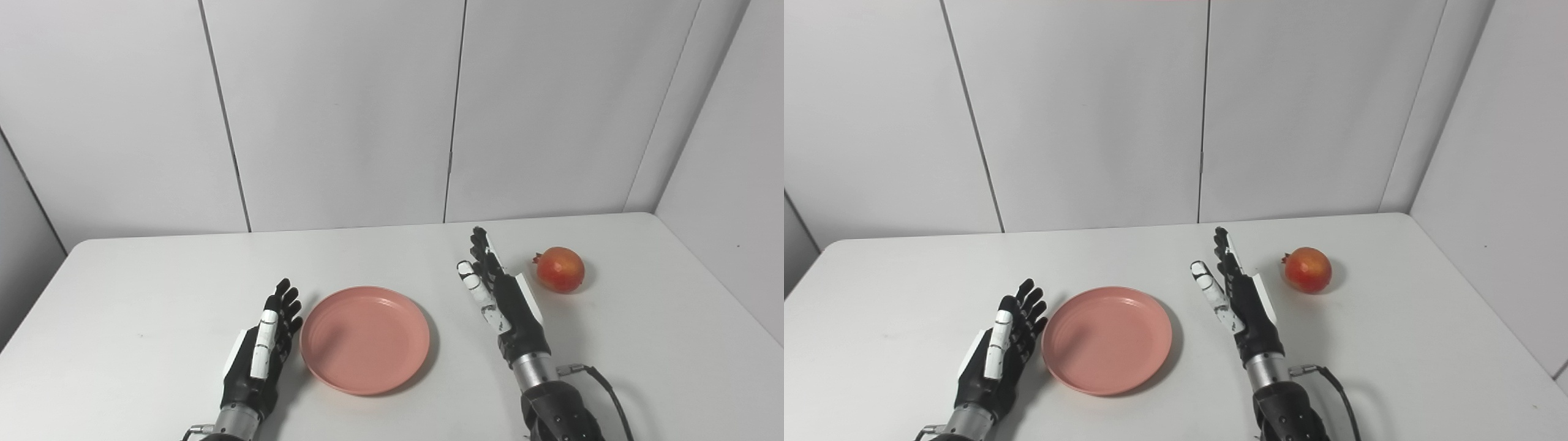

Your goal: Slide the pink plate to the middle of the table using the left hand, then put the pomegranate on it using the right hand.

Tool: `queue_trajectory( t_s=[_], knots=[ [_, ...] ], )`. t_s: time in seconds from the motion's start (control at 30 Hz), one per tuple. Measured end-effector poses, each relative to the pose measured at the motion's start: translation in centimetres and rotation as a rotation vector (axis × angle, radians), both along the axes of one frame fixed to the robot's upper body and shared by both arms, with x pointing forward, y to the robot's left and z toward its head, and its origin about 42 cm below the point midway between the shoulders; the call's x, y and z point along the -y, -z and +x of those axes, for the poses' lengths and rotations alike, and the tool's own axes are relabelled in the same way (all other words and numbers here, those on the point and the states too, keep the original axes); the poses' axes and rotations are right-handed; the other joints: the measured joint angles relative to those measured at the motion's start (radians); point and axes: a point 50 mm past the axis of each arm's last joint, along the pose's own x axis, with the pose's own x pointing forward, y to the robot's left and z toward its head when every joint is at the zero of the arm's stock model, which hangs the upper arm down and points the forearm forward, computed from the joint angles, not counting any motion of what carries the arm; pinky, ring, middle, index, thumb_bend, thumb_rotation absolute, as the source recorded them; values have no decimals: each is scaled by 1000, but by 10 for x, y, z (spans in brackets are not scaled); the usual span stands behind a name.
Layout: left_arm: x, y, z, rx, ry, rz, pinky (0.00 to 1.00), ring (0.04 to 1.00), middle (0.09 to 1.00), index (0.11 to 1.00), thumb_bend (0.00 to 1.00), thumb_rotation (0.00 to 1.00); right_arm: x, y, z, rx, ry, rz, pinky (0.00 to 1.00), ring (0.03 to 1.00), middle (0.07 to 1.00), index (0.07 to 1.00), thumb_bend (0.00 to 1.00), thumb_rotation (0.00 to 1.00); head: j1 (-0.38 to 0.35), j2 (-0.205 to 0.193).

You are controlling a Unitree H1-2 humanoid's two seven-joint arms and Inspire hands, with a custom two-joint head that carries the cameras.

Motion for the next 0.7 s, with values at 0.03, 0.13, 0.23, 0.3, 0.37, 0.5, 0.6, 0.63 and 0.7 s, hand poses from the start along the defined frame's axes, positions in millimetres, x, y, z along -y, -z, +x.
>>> queue_trajectory(
  t_s=[0.03,0.13,0.23,0.3,0.37,0.5,0.6,0.63,0.7],
  knots=[
    [0,-1,2,7,-2,1,1000,1000,1000,1000,654,1000,2,-3,0,11,3,-14,1000,1000,1000,1000,686,873,0,0],
    [-1,0,8,8,-16,-2,1000,1000,1000,1000,663,1000,7,-4,1,18,14,-38,1000,1000,1000,1000,673,851,3,8],
    [-1,0,13,6,-22,-9,1000,1000,1000,1000,669,1000,12,-5,1,24,28,-74,1000,1000,1000,1000,676,845,11,11],
    [-1,0,14,4,-23,-12,1000,1000,1000,1000,669,1000,16,-6,2,33,48,-95,1000,1000,1000,1000,681,833,17,11],
    [0,-2,16,5,-26,-18,1000,1000,1000,1000,676,1000,21,-9,4,45,68,-109,1000,1000,1000,1000,675,835,21,12],
    [1,-3,19,-4,-31,-44,1000,1000,1000,1000,680,1000,33,-19,11,77,99,-155,1000,1000,1000,1000,687,850,23,12],
    [2,-5,21,-10,-40,-48,1000,1000,1000,1000,682,1000,43,-26,15,102,134,-189,1000,1000,1000,1000,697,853,25,15],
    [2,-5,22,-12,-41,-51,1000,1000,1000,1000,686,1000,46,-27,15,106,145,-196,997,1000,1000,1000,699,848,28,20],
    [1,-6,24,-20,-47,-68,1000,1000,1000,1000,691,1000,50,-28,15,109,157,-207,992,1000,1000,1000,704,841,31,20]
  ],
)
